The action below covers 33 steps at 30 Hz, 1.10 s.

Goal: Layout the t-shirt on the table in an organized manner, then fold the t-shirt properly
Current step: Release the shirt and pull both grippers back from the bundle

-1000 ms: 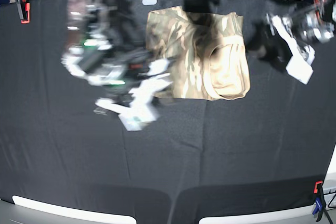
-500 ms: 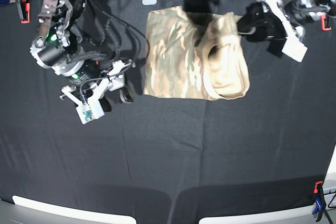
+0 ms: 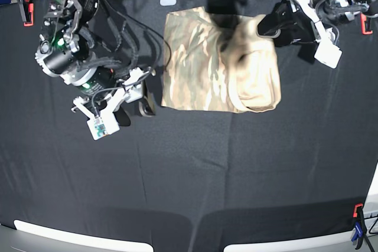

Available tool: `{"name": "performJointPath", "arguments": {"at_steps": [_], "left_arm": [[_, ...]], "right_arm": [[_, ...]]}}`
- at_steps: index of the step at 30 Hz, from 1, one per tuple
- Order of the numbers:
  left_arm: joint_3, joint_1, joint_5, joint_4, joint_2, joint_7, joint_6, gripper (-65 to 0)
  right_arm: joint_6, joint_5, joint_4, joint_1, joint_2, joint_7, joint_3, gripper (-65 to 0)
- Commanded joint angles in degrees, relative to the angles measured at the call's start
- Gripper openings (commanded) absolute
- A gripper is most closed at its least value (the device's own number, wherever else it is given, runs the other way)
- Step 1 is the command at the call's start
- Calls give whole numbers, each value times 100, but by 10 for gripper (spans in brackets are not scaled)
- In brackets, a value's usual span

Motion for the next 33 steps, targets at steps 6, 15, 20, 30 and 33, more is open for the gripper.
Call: {"name": "performJointPath", "arguments": {"at_steps": [6,15,20,30,33], "left_arm": [[-26,4,-42,90,13,22,-81,-345],[-26,0,1010,44,356,13,-79,-573],[-243,0,2308,44,350,-55,-57,-650],[-367,-11,3340,42,350,-225,87,-534],[-380,-46,3357,59,332,-446,85,-399]], "right_arm": [[9,85,107,76,13,114,15,-308],[9,85,107,76,13,24,15,-308],[24,107,107,76,15,-39,15,-308],[291,680,107,79,15,-149,15,-308],[291,667,107,96,17,-146,15,-308]]}}
